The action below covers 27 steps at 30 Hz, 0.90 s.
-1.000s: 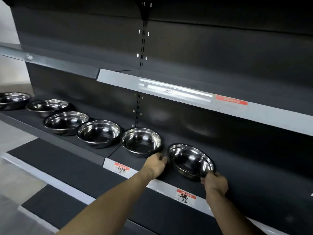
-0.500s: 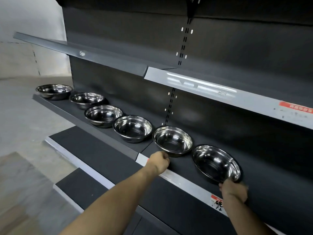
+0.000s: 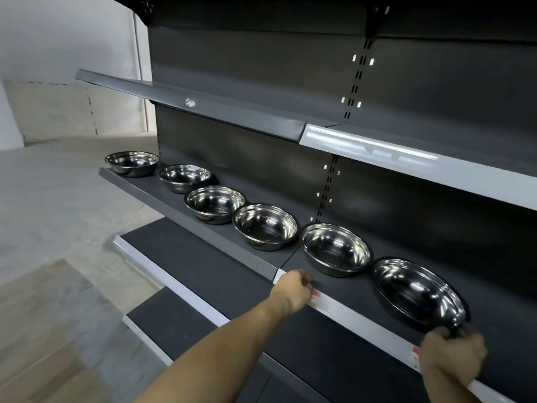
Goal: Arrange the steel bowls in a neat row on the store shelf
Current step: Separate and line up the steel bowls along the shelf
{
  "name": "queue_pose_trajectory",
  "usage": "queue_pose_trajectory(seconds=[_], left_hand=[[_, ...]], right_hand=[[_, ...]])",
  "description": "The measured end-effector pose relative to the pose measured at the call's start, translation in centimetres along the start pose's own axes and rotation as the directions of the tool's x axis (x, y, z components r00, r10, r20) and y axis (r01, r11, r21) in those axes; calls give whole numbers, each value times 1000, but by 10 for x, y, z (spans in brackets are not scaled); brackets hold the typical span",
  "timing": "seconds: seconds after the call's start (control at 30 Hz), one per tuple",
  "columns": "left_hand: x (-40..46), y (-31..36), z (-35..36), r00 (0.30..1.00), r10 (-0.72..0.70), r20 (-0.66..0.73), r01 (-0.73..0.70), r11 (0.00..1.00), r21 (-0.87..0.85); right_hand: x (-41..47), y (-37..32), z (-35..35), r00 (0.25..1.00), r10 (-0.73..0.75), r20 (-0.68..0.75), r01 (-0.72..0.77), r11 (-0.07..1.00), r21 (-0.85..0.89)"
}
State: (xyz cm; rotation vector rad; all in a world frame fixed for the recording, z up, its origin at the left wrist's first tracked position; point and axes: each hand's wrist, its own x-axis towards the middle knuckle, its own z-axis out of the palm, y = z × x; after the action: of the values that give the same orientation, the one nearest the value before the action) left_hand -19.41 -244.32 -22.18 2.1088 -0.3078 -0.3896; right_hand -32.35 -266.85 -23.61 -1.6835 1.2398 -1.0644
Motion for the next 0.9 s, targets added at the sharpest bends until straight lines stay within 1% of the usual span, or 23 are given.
queue_pose_trajectory(seconds=[0.07, 0.13, 0.23, 0.33, 0.43, 0.63, 0.83, 0.9], left_hand=[[-3, -3, -18, 1000, 13, -9, -12, 996, 86], [-7, -6, -36, 999, 2, -38, 4, 986, 169], [-17, -10, -56, 996, -23, -81, 43, 966, 253], [-29, -15, -67, 996, -16, -92, 45, 944, 327], [-45, -16, -75, 995, 6, -95, 29, 929, 368], [-93, -20, -87, 997, 55, -56, -22, 885, 464], [-149, -41, -88, 998, 59, -15, -39, 820, 571], [-166, -48, -91, 997, 71, -10, -51, 803, 594]], right_hand=[[-8, 0, 0, 997, -72, 19, 71, 997, 27], [-17, -4, -1, 995, -88, 55, 87, 996, 8], [-31, -10, -5, 984, -55, 169, 66, 996, -60], [-43, -11, -9, 952, -64, 298, 85, 995, -60], [-58, -16, -16, 915, -72, 396, 97, 994, -45], [-102, -26, -41, 870, -44, 491, 67, 997, -28], [-159, -23, -74, 808, 10, 589, 14, 999, -36], [-174, -22, -85, 799, 22, 601, 7, 999, -45]])
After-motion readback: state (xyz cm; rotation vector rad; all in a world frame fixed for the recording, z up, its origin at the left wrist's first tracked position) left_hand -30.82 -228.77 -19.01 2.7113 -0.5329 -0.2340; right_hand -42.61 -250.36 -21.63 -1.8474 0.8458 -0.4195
